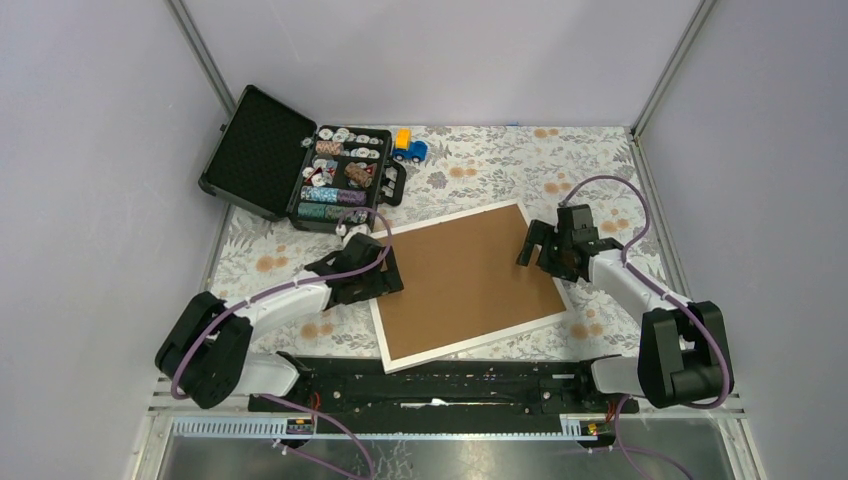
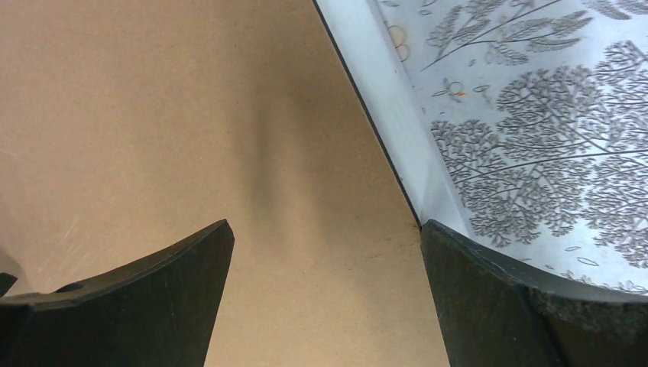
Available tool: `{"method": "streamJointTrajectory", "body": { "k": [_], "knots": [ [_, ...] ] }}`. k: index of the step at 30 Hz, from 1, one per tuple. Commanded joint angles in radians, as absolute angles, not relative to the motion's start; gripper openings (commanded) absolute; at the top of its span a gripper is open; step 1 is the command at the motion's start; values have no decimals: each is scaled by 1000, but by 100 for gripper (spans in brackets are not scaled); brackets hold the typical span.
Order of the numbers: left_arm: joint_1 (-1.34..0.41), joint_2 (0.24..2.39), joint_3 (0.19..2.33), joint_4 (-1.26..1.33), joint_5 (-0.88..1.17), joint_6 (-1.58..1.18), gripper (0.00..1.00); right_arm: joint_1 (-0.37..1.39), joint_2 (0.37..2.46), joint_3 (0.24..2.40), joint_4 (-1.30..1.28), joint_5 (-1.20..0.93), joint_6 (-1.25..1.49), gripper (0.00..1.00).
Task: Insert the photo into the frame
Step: Adjust the photo frame at the center of the board.
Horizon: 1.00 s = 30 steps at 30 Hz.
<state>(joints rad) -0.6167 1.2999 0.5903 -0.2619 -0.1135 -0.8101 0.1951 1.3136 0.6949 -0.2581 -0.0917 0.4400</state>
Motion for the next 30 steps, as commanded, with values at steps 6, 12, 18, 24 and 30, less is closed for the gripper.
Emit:
{"method": "streamJointTrajectory", "body": {
  "k": [6, 12, 18, 24, 30],
  "knots": [
    [-655, 1445, 681, -3, 70, -801, 99, -17, 1399, 722, -247, -151, 485, 100],
    [-707, 1553, 788, -17, 49, -765, 99, -78, 1294, 702, -280, -87, 460, 100],
    [-699, 1673, 907, -13, 29, -745, 99, -124, 1214, 715, -319, -23, 486, 100],
    [-649, 1903, 1197, -135, 40, -604, 99, -127, 1283, 746, -383, -212, 485, 100],
    [-534, 1923, 1385, -292, -156, -472, 99, -126, 1249, 726, -410, -277, 452, 100]
  ]
}}
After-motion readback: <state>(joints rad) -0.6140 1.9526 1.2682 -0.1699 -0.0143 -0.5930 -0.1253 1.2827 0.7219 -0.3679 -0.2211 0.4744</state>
